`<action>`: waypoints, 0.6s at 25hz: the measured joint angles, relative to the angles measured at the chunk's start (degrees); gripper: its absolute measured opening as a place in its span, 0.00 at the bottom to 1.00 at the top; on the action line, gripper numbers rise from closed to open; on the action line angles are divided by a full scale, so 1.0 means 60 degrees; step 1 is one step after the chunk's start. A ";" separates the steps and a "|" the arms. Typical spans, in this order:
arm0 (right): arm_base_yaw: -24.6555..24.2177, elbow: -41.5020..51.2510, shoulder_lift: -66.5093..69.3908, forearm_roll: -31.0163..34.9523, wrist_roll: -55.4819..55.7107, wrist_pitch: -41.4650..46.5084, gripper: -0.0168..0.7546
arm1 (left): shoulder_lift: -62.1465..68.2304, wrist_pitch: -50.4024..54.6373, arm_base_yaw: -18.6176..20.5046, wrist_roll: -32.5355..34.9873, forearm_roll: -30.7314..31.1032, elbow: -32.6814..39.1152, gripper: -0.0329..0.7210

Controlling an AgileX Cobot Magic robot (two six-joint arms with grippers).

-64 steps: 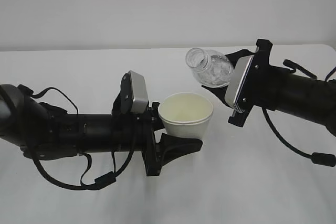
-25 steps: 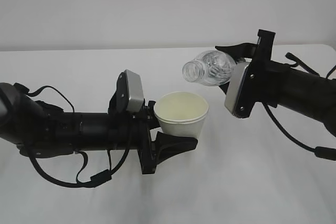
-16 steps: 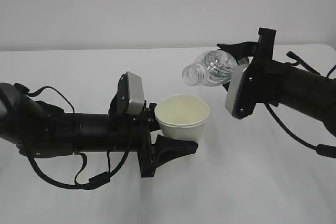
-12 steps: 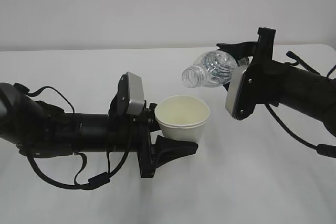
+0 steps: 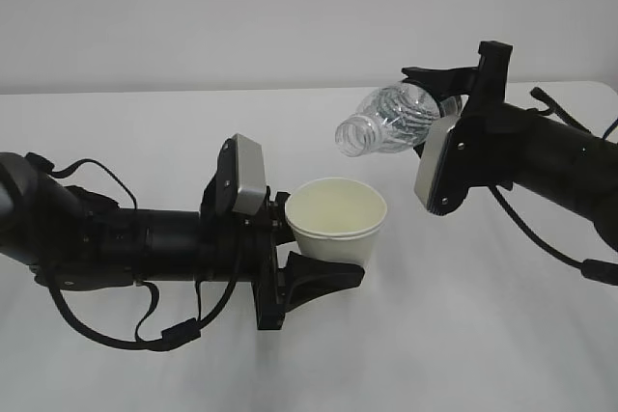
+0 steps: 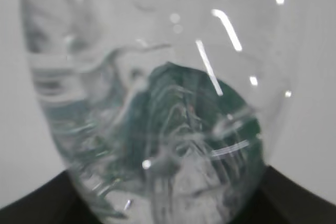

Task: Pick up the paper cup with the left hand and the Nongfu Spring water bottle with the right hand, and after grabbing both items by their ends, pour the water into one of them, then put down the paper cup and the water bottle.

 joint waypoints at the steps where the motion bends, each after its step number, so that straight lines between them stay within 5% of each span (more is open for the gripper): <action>1: 0.0000 0.0000 0.0000 0.0045 -0.0068 0.0000 0.60 | 0.0000 0.0000 0.0000 0.0000 0.0000 0.0000 0.65; 15: 0.0000 0.0000 0.0000 0.0137 -0.0540 -0.0511 0.60 | 0.0000 0.0000 0.0000 0.0000 0.0000 0.0000 0.65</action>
